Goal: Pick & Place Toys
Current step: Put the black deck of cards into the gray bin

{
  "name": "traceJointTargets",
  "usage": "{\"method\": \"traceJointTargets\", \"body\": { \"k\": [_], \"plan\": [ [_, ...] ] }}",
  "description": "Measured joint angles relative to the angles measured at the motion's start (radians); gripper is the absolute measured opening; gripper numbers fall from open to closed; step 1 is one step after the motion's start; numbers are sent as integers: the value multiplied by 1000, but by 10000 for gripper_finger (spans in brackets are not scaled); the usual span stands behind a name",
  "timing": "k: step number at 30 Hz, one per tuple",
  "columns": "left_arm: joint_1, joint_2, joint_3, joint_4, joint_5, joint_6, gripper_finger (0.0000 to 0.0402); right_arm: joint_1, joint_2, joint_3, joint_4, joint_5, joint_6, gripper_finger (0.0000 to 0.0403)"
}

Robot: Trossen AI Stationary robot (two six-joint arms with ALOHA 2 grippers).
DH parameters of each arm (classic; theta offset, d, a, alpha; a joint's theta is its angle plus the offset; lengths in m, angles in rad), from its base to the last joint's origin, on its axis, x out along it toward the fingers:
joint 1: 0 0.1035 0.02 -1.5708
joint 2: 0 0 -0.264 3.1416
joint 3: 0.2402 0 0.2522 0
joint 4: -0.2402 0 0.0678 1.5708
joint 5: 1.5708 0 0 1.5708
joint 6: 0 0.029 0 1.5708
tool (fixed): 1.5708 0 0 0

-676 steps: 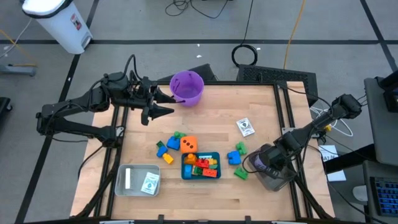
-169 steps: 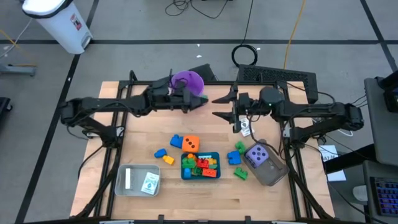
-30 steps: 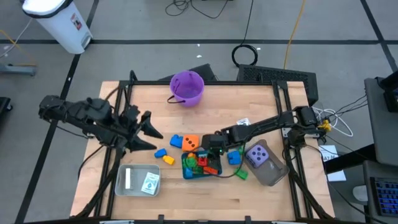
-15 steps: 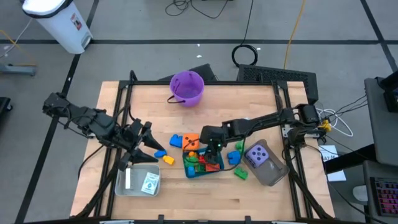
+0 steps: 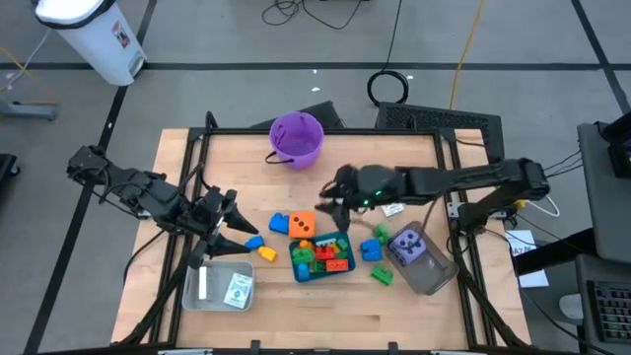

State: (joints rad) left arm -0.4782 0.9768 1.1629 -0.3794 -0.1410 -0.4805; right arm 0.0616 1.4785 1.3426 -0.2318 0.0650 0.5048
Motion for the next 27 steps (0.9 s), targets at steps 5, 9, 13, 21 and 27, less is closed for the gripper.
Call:
{"method": "traceJointTargets", "body": {
  "k": [5, 9, 13, 21, 27],
  "plan": [
    [0, 0, 0, 2, -2, 0, 239, -9, -82, 0, 148, 47, 142, 199],
    [0, 0, 0, 7, -2, 0, 239, -25, -118, 1, 267, 41, 162, 198],
    [0, 0, 0, 10, -2, 1, 239, -35, -153, 1, 180, 89, 86, 198],
    [3, 0, 0, 9, -27, 29, 239, -53, -176, 1, -449, 219, 171, 198],
    [34, 0, 0, 9, -55, 62, 239, -94, -102, -1, -969, 223, 403, 199]
  ]
}}
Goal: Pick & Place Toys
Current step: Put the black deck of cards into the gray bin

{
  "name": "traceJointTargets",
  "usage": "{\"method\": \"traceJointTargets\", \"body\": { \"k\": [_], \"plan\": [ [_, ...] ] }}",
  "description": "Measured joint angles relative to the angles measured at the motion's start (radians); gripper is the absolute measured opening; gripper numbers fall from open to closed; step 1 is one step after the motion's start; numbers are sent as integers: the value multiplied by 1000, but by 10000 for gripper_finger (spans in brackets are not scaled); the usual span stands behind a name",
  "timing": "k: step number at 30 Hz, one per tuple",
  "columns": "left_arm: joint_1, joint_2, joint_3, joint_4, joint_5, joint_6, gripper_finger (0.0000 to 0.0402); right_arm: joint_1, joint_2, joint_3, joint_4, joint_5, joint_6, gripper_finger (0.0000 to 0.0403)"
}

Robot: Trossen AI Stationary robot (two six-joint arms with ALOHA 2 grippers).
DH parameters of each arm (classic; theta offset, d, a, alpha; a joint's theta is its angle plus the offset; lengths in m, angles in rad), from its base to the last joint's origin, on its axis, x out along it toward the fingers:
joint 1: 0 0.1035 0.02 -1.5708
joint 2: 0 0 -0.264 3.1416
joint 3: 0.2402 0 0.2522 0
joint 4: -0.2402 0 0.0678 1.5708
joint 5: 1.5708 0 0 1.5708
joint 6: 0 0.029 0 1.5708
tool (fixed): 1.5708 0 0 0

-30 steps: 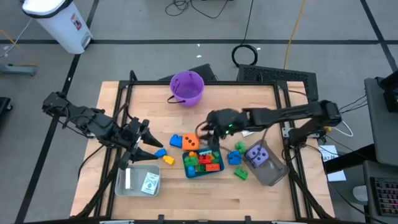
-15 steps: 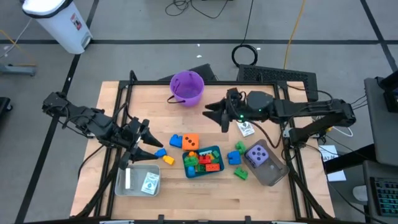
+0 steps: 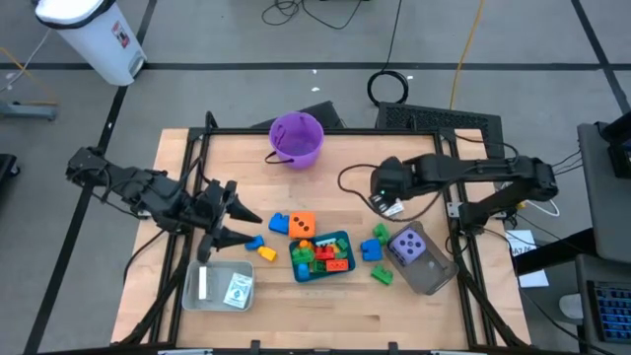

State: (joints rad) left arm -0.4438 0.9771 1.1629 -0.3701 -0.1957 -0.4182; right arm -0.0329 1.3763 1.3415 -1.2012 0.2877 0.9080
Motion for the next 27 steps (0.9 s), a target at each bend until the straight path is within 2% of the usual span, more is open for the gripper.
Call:
{"method": "traceJointTargets", "body": {
  "k": [4, 11, 17, 27],
  "plan": [
    [29, 0, 0, -1, 0, 2, 239, -29, 14, -16, -105, 0, 74, 199],
    [46, 0, 0, -2, 1, -7, 239, -53, 4, -79, 27, -26, 77, 199],
    [46, 1, 0, -5, 1, -14, 239, -53, 5, -121, 135, -57, -16, 199],
    [46, 1, 0, -41, 12, -38, 239, -126, 6, -264, 175, -68, 18, 213]
  ]
}}
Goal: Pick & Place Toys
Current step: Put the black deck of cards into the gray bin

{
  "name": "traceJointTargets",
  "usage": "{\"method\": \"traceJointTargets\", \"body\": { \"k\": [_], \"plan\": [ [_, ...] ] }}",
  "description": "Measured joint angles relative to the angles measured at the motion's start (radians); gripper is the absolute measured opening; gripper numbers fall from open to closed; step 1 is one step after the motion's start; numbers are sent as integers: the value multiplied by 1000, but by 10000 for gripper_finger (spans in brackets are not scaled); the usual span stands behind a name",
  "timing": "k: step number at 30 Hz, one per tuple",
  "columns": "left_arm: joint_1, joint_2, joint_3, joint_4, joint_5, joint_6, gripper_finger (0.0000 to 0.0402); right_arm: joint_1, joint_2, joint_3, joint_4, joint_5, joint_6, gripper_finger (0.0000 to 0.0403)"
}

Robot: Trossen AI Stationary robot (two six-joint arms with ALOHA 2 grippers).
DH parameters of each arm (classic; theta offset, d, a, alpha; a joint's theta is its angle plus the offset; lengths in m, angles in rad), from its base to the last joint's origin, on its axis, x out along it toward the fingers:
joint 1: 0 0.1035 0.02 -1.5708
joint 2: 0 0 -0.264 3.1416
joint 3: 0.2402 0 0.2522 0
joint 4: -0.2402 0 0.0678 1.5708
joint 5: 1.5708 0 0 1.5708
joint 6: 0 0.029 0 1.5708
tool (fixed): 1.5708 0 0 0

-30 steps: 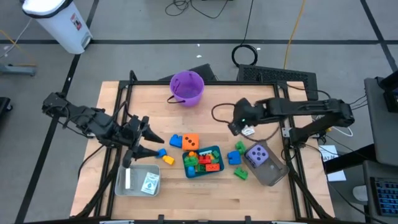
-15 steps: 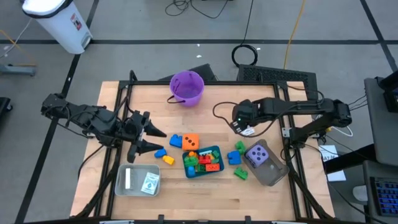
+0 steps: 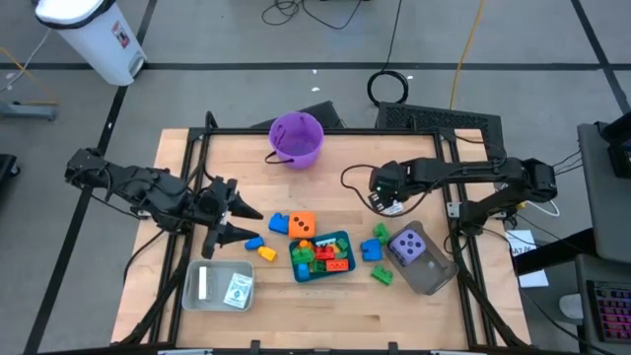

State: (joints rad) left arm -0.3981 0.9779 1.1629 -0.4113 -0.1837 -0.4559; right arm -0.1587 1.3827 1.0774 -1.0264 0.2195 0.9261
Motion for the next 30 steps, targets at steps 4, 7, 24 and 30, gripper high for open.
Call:
{"method": "traceJointTargets", "body": {
  "k": [4, 7, 24, 30],
  "plan": [
    [0, 0, 0, -22, 0, -18, 239, -40, -1, -49, 53, -42, -5, 241],
    [0, 0, 0, -22, 0, -17, 239, -71, 0, -82, 104, -78, -21, 266],
    [6, 0, 0, -26, -12, -17, 239, -183, 0, -262, 410, -198, -85, 360],
    [30, 4, 0, -28, -19, -18, 239, -191, -1, -284, 426, -195, -119, 361]
  ]
}}
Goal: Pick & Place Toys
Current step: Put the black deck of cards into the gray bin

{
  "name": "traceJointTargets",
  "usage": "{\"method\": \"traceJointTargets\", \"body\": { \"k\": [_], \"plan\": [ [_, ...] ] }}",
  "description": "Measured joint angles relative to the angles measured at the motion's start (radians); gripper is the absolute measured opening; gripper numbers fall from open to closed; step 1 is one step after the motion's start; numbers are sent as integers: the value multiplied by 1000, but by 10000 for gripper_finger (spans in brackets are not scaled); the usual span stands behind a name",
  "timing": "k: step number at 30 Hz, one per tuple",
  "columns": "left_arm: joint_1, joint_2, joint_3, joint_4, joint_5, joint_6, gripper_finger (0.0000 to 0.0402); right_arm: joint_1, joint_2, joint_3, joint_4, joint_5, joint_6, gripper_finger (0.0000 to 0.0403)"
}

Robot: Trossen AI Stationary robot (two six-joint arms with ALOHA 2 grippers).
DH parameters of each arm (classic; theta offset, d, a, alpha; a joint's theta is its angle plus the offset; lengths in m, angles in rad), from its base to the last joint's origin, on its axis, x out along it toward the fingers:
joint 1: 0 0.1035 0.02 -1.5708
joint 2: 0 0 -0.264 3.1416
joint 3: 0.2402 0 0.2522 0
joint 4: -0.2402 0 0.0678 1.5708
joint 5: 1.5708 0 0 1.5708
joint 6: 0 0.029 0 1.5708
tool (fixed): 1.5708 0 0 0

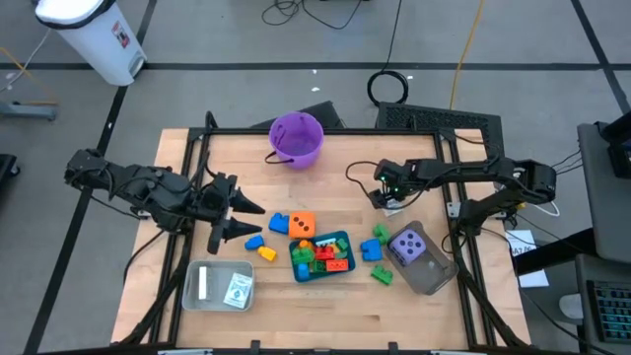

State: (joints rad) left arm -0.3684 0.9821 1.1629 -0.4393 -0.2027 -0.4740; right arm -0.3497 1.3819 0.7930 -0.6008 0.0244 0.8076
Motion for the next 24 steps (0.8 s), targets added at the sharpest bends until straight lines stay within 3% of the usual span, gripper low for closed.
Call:
{"method": "traceJointTargets", "body": {
  "k": [24],
  "plan": [
    [10, 0, 0, 2, -9, -14, 239, -6, 13, -98, 111, 28, 1, 357]
  ]
}}
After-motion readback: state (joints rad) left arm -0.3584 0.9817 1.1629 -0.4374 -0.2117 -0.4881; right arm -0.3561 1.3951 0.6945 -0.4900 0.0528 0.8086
